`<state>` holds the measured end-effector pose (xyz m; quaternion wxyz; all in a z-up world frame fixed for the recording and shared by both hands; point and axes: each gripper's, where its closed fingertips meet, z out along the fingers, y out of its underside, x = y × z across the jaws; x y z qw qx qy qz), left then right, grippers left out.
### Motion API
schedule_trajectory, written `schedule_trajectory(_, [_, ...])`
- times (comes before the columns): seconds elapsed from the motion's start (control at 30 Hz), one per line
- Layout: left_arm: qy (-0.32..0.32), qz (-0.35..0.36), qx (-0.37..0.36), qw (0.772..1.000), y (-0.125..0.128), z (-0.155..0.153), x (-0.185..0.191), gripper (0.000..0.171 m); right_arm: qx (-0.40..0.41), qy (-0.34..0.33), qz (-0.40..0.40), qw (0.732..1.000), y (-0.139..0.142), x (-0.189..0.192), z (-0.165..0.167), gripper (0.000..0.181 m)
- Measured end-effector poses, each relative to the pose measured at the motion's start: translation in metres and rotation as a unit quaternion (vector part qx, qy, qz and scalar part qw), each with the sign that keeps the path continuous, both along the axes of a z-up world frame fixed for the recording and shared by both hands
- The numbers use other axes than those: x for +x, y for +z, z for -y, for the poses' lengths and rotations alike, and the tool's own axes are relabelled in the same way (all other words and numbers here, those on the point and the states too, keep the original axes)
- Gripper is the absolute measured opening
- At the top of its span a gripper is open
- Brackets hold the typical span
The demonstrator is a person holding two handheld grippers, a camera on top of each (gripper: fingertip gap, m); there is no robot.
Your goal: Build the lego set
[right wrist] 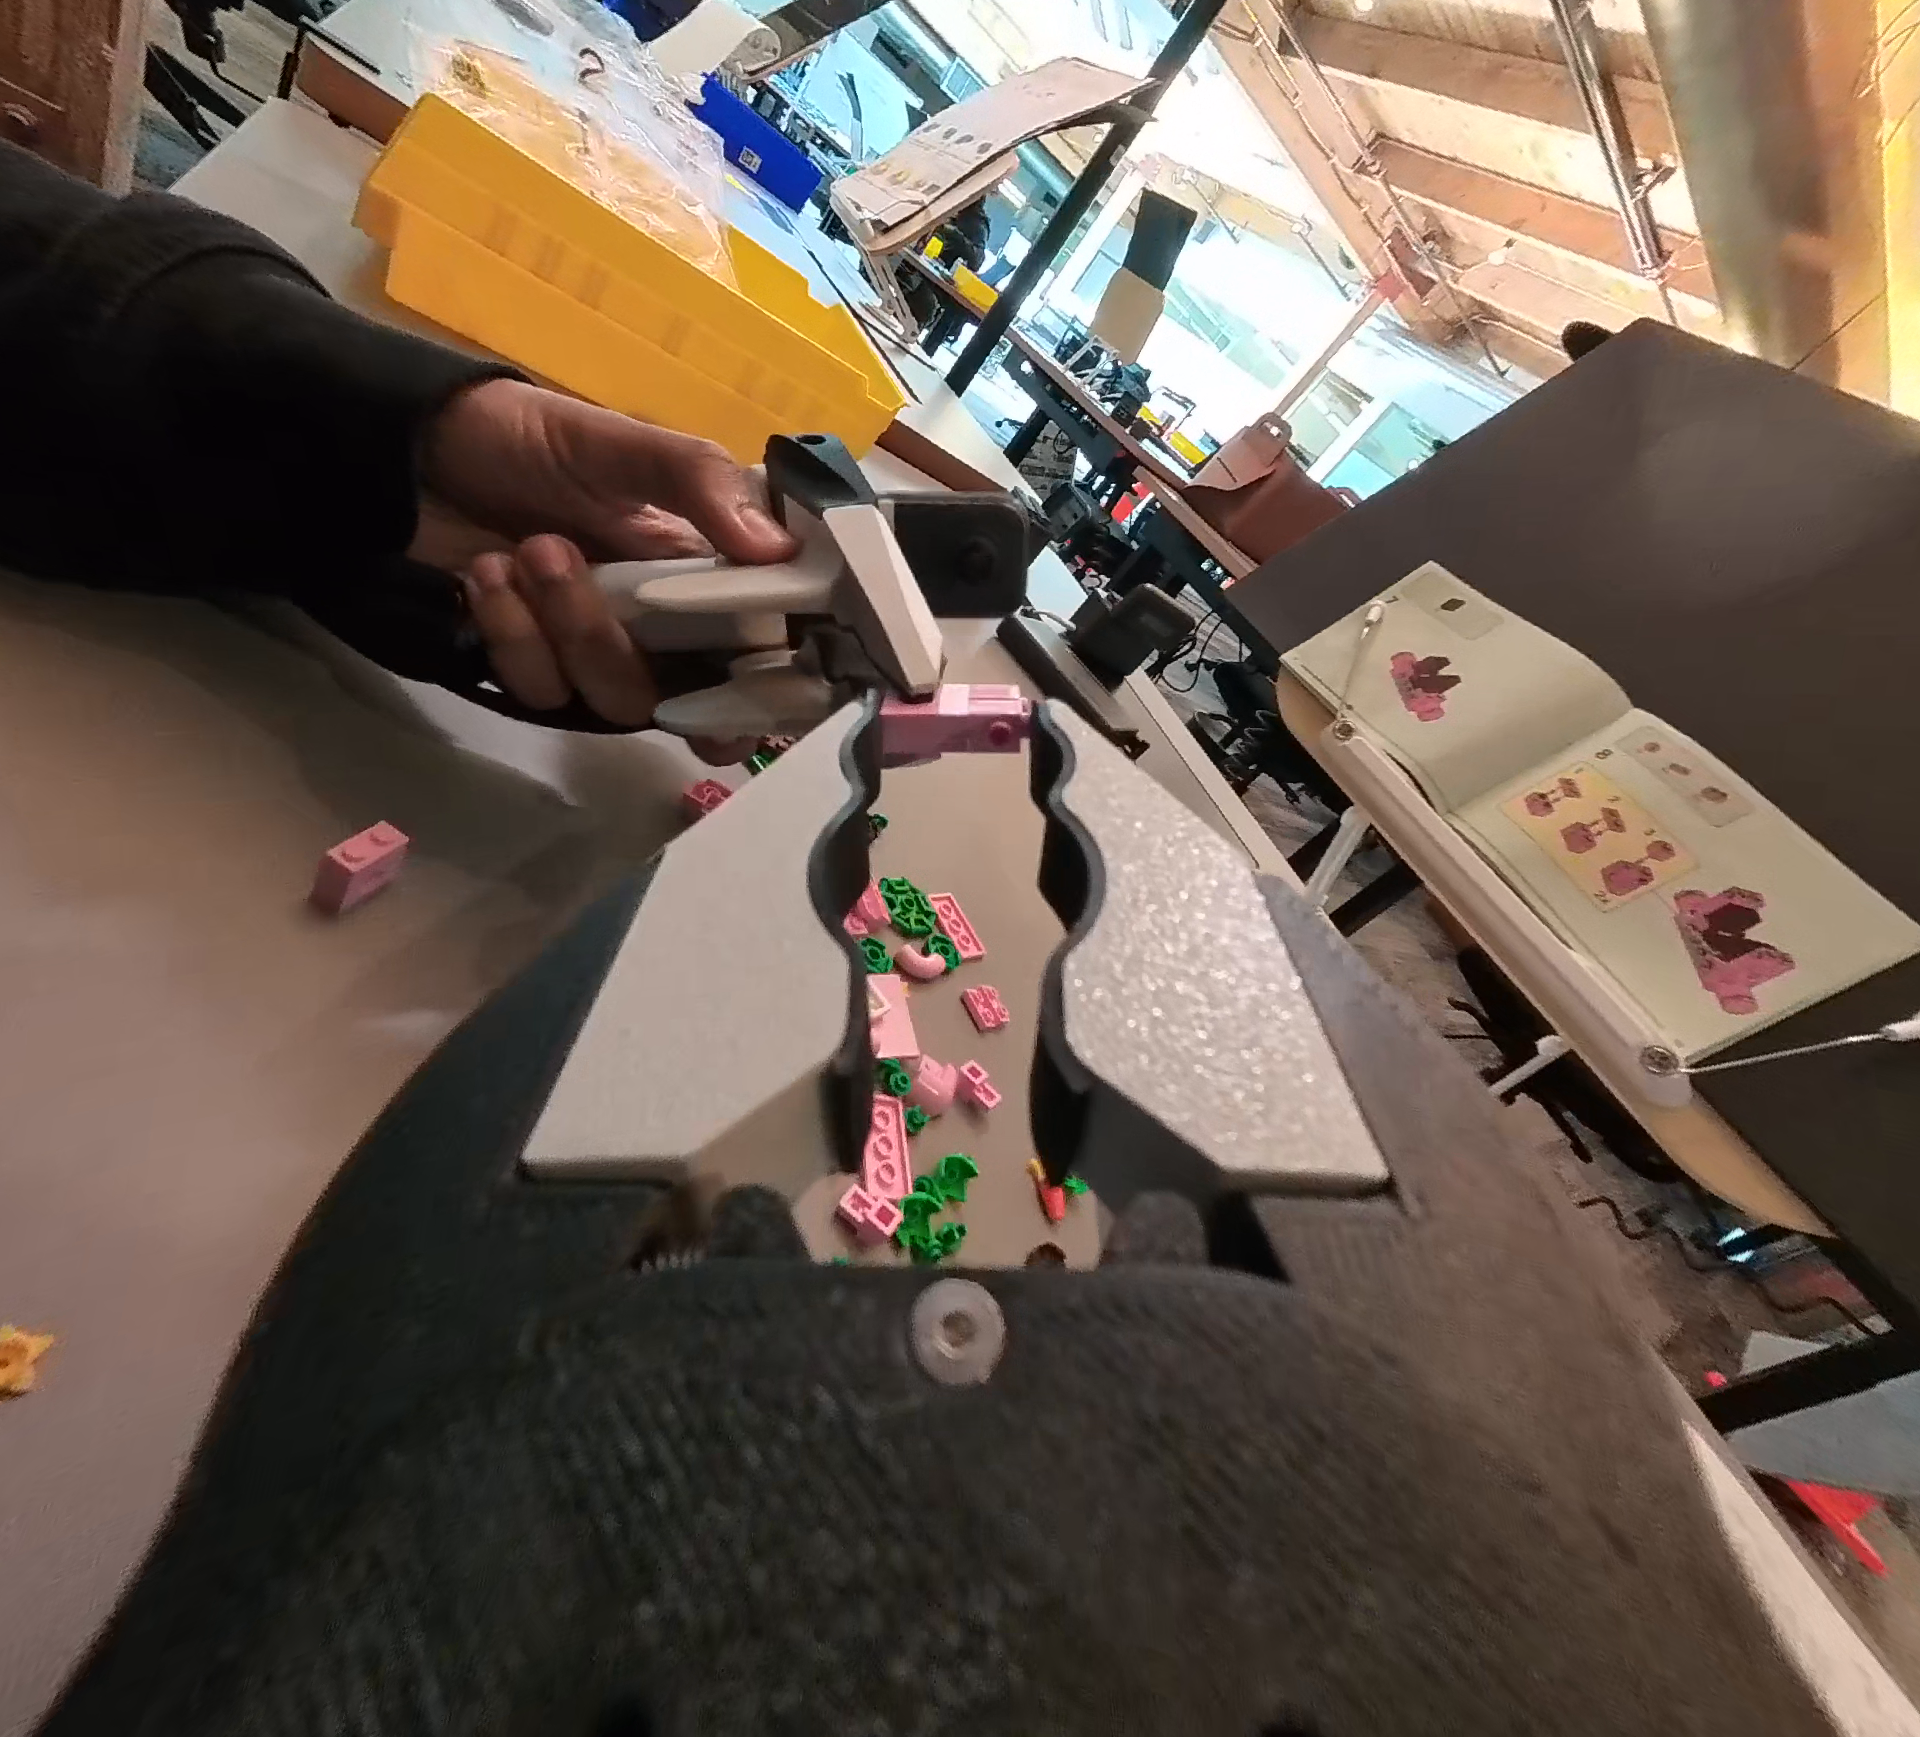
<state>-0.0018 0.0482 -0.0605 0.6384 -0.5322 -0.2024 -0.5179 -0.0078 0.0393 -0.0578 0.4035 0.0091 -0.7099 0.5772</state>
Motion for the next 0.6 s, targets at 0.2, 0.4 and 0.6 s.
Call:
schedule_trajectory(0.2, [0.021, -0.03, 0.016, 0.999, 0.006, 0.0021, -0.0006, 0.005, 0.0, 0.017, 0.001, 1.0, 0.0013, 0.0047, 0.0023, 0.027])
schedule_trajectory(0.4, [0.019, -0.016, 0.025, 0.999, 0.0074, 0.005, -0.0026, 0.005, 0.014, 0.027, -0.007, 0.999, -0.0001, 0.0093, 0.0051, 0.027])
schedule_trajectory(0.6, [0.008, -0.004, 0.011, 1.0, 0.0033, 0.0047, -0.0025, 0.004, 0.022, 0.032, 0.017, 0.999, -0.0036, 0.0095, 0.0059, 0.027])
